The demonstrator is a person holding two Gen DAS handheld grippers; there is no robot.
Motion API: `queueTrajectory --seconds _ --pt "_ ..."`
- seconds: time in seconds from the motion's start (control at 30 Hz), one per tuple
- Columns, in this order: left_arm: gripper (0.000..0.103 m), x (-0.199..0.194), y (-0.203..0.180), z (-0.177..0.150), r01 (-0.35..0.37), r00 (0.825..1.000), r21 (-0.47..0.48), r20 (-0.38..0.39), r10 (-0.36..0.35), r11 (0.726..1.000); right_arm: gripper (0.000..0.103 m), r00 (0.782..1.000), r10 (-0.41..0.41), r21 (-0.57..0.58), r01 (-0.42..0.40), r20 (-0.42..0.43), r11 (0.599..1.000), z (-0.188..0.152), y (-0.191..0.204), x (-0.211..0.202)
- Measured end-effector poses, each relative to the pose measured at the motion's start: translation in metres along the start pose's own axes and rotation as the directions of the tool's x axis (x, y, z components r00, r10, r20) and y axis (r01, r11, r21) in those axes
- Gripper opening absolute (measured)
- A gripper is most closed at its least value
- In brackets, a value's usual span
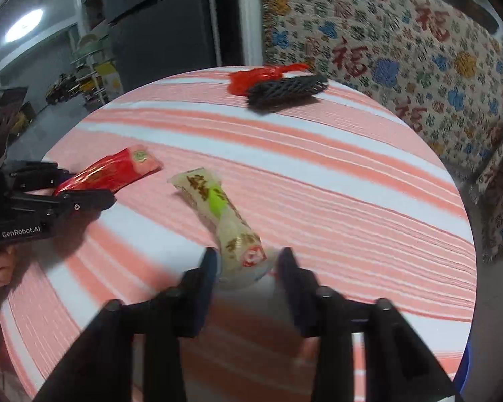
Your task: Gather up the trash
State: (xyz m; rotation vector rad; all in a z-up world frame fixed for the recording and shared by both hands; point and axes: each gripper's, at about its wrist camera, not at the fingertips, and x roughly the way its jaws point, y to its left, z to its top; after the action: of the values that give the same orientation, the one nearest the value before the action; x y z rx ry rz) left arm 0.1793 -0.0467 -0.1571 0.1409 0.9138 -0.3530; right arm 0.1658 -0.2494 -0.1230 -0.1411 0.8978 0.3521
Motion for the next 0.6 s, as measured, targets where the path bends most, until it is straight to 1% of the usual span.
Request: queueTrajectory --seconds 0.03,0.13,0.2,0.3,0.43,0.53,0.6 --pt "0.082 0.002 -0.001 0.0 -0.025 1.0 0.005 -0.003 0.025 1.0 0.07 1.0 0.0 -0.025 0.0 -0.006 1.0 -0.002 0.005 -0.001" --pt "0.085 0.007 0.002 0.003 -0.062 0.998 0.0 -0.001 0.062 0.998 0.071 1.0 -0.012 -0.046 0.012 -0.007 0.999 -0.006 0.009 -0.003" --pt "0.094 0.012 0.007 0.005 -0.074 0.997 -0.02 0.004 0.074 0.997 0.076 1.0 -0.001 -0.029 0.001 -0.013 1.0 -0.004 0.004 -0.001" --pt "0.102 0.019 0.011 0.01 -0.086 0.996 -0.027 -0.007 0.086 0.996 0.082 1.0 -0.004 -0.034 0.004 -0.023 0.999 0.001 0.002 0.003" --pt "0.103 0.026 0.014 0.017 -0.08 0.997 -0.028 -0.014 0.08 0.996 0.092 1.0 -0.002 -0.034 0.001 -0.031 0.999 0.007 -0.002 0.011" --pt "0.103 0.027 0.013 0.018 -0.081 0.997 -0.025 -0.014 0.08 0.996 0.096 0.999 -0.004 -0.029 0.003 -0.038 1.0 0.013 -0.004 0.017" --pt "0.103 0.026 0.014 0.018 -0.08 0.997 -0.025 -0.014 0.08 0.996 0.096 0.999 -0.003 -0.028 0.002 -0.041 1.0 0.016 -0.005 0.02"
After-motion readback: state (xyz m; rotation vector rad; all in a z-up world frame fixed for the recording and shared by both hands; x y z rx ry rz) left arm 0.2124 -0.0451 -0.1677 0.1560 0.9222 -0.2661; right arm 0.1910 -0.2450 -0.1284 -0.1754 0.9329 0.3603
